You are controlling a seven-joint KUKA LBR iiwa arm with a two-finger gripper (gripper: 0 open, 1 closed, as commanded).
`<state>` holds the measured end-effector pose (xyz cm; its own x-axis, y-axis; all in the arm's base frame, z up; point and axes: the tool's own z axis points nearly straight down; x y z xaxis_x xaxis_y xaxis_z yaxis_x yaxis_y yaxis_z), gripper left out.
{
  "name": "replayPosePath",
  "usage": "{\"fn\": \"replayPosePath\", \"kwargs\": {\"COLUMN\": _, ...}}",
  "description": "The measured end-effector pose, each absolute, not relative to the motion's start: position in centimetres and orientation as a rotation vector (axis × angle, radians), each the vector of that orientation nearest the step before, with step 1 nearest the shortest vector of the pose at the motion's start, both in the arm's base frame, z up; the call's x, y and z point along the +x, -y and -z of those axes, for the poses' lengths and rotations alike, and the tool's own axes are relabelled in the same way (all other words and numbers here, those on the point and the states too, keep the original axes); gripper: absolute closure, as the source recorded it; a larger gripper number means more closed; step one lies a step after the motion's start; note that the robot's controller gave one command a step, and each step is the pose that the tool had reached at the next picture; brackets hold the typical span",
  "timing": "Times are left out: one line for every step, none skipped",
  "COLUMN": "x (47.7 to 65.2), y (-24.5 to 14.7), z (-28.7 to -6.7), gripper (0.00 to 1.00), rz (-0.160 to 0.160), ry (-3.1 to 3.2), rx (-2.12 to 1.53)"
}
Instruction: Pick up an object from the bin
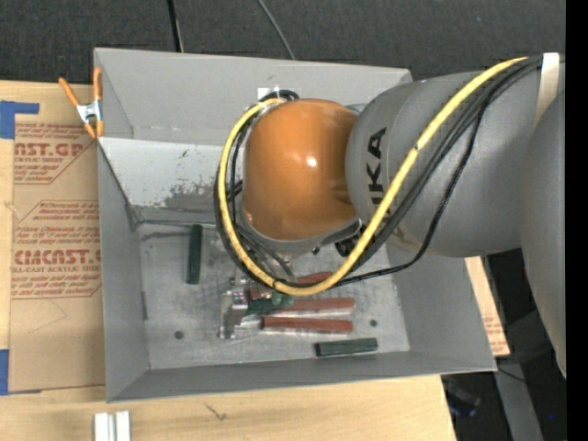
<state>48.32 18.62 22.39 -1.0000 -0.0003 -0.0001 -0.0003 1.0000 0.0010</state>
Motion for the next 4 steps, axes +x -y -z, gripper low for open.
{"fn": "replayPosePath", "kwargs": {"x": 51.1, "y": -21.7, "z": -26.4, "gripper": 0.00, "rz": 0.005, "ry": -3.141, "rx": 0.196}}
{"fn": "replayPosePath", "kwargs": {"x": 50.5, "y": -17.8, "z": -23.5, "gripper": 0.00, "rz": -0.005, "ry": -3.132, "rx": 0.165}}
{"fn": "replayPosePath", "kwargs": {"x": 49.8, "y": -15.2, "z": -16.7, "gripper": 0.00, "rz": -0.001, "ry": -3.134, "rx": 0.132}}
{"fn": "replayPosePath", "kwargs": {"x": 49.8, "y": -13.3, "z": -10.4, "gripper": 0.00, "rz": 0.000, "ry": -3.141, "rx": 0.055}}
